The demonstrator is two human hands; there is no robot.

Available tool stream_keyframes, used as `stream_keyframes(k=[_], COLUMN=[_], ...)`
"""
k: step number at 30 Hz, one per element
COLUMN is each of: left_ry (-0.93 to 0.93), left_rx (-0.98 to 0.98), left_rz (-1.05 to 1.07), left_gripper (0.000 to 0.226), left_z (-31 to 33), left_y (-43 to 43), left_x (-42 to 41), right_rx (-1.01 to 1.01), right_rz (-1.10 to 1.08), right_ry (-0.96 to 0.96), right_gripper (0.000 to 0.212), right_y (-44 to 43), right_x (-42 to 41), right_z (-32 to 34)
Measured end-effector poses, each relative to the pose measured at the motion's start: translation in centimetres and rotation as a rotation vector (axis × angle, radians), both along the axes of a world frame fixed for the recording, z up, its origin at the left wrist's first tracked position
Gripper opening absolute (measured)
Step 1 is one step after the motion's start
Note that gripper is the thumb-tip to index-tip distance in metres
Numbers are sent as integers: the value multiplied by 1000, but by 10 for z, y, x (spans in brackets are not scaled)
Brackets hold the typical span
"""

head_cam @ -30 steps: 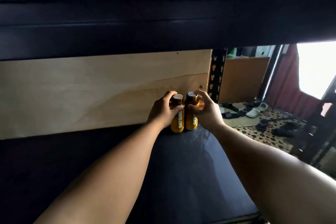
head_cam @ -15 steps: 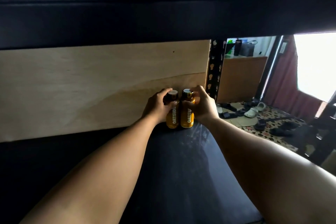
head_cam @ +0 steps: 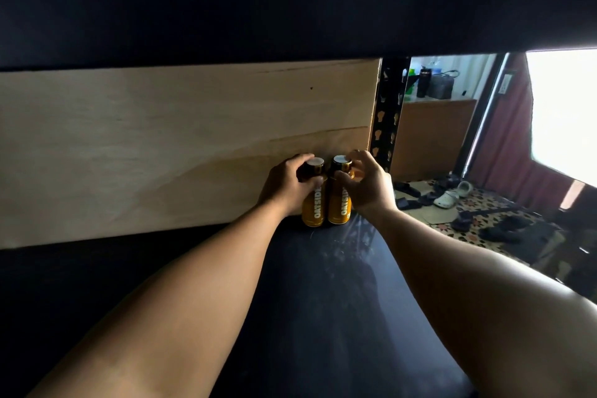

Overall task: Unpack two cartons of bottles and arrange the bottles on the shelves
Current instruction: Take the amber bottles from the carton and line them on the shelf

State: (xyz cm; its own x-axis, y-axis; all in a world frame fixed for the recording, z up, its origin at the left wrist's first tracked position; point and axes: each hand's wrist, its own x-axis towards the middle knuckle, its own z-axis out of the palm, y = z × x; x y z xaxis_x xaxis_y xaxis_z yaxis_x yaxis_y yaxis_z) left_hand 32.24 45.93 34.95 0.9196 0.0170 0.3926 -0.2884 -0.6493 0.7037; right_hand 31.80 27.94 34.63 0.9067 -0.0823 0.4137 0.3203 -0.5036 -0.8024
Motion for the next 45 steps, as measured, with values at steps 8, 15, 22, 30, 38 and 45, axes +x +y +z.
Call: stream_keyframes(k=[8,15,22,30,38,45], left_ry=[-34,-45,-95,-100,-59,-60], left_rx=[53,-43,-15,-27,40,95], left_rz=[-9,-22,12,38,30,40], left_gripper=[49,46,40,44,44,40], left_z=[5,1,1,-1,5,10], left_y=[-1,-13,-11,-21,-21,-16], left_x=[5,5,-2,-8,-6,-8], right_rx=[-34,-14,-54,-95,-50,14], right_rz=[14,-5,14,-61,-37,-45], right_ry=[-11,-32,-7,-27,-8,17], right_gripper=[44,42,41,37,43,44], right_y=[-2,-5,-4,-6,-7,-4], right_x=[2,4,0,-1,-1,0], right_z=[-1,-5,-7,-10,-12,-8])
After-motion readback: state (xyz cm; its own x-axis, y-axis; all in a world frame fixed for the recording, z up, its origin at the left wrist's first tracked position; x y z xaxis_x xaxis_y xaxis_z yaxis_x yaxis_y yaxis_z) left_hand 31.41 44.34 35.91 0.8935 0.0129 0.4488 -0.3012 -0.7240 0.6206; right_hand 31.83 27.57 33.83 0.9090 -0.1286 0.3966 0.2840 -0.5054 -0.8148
